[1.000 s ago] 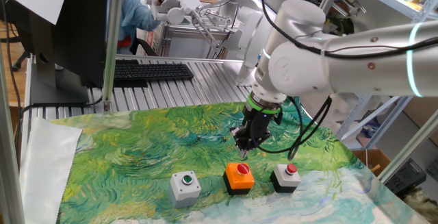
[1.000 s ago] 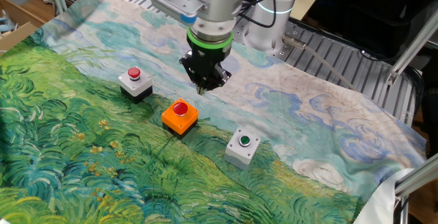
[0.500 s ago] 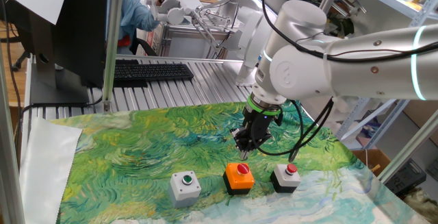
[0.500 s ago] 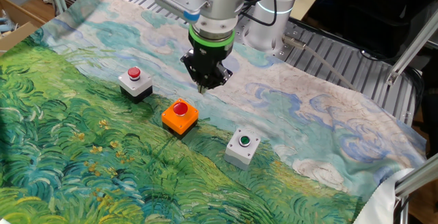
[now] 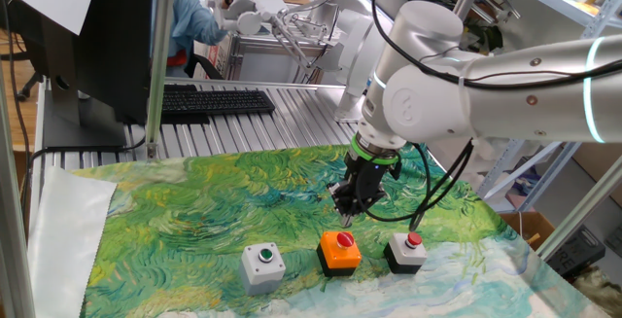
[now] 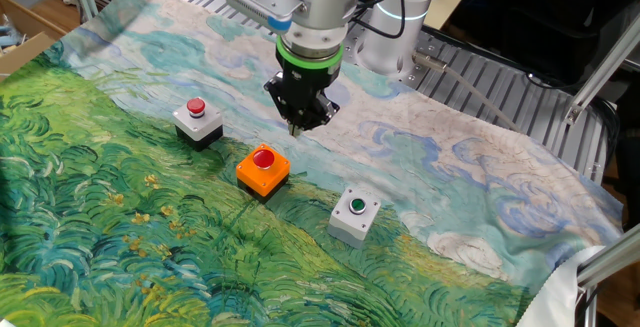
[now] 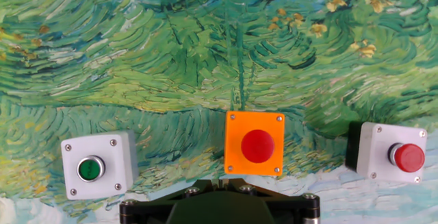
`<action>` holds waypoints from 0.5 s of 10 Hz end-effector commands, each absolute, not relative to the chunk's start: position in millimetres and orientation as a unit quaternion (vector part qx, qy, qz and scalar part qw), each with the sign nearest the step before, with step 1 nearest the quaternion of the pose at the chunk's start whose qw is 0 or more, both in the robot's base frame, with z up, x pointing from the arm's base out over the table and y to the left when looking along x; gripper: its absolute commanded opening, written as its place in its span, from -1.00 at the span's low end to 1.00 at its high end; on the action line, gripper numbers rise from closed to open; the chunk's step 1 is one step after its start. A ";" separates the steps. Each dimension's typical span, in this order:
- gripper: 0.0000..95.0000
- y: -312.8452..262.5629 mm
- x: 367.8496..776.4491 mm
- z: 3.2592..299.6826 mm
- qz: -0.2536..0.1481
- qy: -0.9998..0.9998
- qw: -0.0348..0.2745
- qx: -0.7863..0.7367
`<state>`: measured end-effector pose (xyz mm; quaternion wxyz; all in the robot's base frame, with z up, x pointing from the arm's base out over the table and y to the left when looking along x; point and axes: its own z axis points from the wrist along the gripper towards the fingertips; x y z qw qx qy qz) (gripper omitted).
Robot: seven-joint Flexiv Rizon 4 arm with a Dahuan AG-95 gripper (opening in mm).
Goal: Press three buttons from left to right in sequence
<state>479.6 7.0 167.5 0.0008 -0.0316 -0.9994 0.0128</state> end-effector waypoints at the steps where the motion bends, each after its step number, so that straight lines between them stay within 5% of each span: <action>1: -1.00 7.1 480.8 167.8 0.013 -0.999 0.001 -0.033; 5: -1.00 7.1 480.8 167.8 0.012 -0.999 0.000 -0.032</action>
